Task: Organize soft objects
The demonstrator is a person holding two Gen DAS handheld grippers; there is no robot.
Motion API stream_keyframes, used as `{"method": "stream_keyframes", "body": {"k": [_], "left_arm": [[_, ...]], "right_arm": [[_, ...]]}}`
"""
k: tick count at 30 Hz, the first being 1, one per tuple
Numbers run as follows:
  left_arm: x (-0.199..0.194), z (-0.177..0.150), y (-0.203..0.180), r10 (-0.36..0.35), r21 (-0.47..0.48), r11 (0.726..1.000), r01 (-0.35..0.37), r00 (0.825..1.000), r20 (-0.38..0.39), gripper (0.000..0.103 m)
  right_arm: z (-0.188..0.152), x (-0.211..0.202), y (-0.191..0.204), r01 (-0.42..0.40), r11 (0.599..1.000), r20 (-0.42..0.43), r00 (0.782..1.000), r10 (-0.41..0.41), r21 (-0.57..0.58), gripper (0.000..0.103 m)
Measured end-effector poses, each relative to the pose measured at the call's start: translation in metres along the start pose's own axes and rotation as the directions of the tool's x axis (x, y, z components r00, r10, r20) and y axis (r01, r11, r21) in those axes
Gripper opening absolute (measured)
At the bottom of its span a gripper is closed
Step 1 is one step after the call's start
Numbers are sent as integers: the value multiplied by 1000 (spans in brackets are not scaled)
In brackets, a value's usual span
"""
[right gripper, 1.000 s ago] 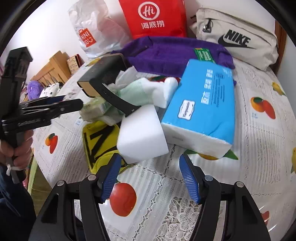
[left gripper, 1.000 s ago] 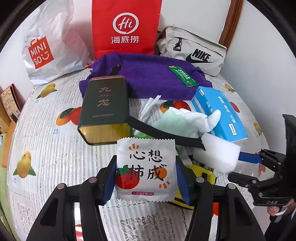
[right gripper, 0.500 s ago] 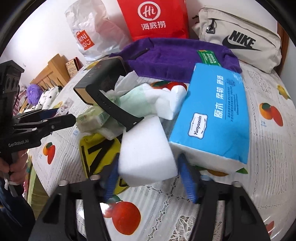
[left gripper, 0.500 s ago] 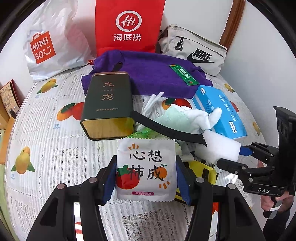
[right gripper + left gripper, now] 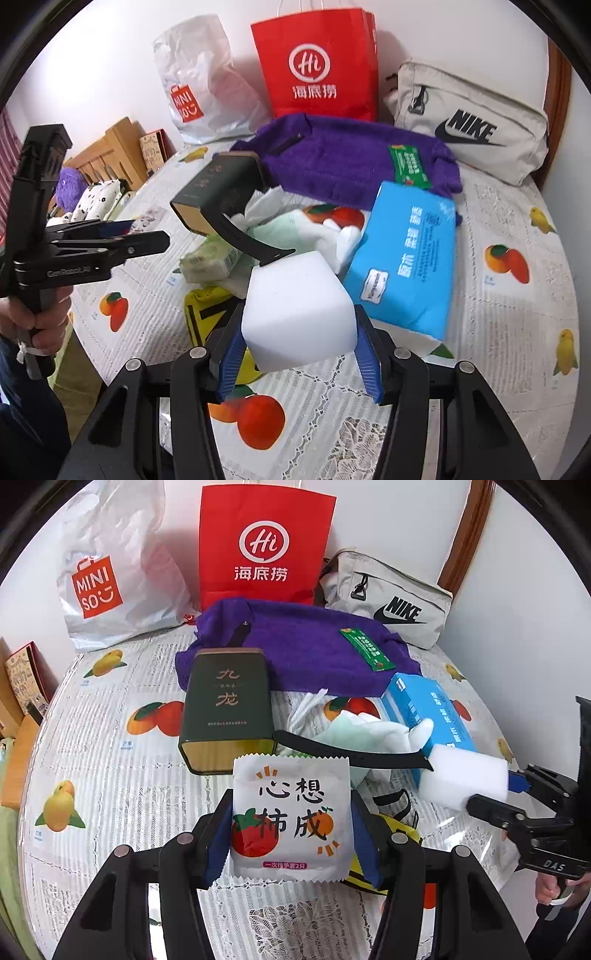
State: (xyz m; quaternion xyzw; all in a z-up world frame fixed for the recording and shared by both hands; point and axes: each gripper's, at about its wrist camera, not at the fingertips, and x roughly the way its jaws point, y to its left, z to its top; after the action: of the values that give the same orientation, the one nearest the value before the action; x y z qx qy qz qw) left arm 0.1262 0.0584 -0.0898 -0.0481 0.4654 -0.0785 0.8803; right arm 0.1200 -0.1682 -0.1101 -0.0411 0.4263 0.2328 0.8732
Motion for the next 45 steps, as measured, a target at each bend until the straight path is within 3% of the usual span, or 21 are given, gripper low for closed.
{"method": "stream_keyframes", "body": {"k": [10,22,31,45], "left_arm": [[-9,7,-9,-4,-1,1000,4,1000,13,55],[-19,31,-18,3,3,1000,-3,998,56,55],[-10,63,-10,17,-25,1000,-15,998,61,55],[28,116,18,36,-65,997,-34,999,34,55]], "right_arm": [[0,-41,0,1,1000,78,997,1,-16,53],[25,-50,-17,22,1000,136,990,-23,12,53],[61,-33,-43,29,999,148,988,-34,40,53],[124,34,-92,46,994,107,993,-57,96,53]]}}
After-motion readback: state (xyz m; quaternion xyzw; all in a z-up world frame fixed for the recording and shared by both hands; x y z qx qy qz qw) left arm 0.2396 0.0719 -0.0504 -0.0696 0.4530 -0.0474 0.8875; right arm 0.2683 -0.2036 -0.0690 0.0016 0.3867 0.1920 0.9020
